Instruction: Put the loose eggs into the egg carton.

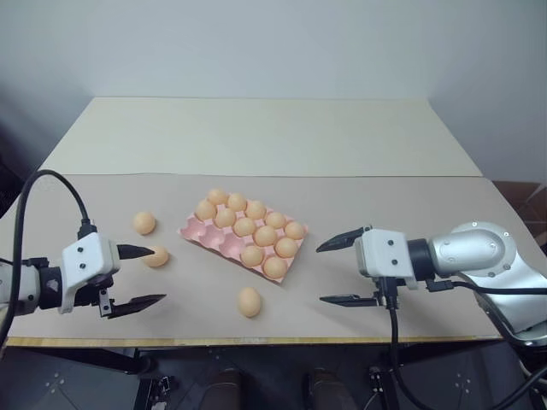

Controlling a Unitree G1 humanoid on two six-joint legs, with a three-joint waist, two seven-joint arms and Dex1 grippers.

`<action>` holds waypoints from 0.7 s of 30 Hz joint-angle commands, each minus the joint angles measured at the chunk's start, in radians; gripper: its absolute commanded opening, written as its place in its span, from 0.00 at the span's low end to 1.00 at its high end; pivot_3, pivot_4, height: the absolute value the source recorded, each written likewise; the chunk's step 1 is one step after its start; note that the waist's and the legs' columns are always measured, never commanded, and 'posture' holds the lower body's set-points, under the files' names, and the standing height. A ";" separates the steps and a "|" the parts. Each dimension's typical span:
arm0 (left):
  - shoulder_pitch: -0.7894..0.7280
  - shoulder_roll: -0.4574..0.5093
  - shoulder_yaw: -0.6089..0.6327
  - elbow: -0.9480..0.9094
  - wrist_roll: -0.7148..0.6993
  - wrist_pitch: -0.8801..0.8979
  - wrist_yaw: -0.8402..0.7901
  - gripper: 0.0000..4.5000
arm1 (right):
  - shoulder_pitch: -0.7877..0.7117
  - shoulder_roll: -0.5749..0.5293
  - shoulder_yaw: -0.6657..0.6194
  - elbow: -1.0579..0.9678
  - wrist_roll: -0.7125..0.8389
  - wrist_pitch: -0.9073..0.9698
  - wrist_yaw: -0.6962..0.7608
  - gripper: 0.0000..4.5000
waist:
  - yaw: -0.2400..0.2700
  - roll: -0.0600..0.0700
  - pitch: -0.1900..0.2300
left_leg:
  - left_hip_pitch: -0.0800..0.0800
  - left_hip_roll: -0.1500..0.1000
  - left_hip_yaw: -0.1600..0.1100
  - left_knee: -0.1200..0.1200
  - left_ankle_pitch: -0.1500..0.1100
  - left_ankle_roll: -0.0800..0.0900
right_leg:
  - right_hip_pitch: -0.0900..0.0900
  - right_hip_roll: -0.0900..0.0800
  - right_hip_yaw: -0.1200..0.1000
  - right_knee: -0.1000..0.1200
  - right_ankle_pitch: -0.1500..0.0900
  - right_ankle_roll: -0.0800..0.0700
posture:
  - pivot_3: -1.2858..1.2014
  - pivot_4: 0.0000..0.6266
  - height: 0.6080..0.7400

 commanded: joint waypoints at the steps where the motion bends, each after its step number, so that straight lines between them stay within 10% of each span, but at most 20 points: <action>1: -0.012 0.012 0.019 -0.027 -0.019 0.004 -0.005 1.00 | -0.018 0.005 -0.010 -0.048 0.011 0.003 -0.023 0.99 | 0.000 0.000 0.000 | 0.000 0.000 0.000 0.000 0.000 0.000 | 0.000 0.000 0.000 0.000 0.000 0.000 | 0.52 0.24 1.00; 21: 0.019 0.047 0.001 -0.025 -0.015 0.003 -0.090 1.00 | -0.130 0.353 0.390 -0.017 -0.148 0.185 -0.295 0.99 | -0.003 0.000 0.000 | 0.001 0.000 0.000 0.000 0.000 0.000 | 0.000 0.001 0.000 0.001 0.000 0.000 | 0.52 0.24 1.00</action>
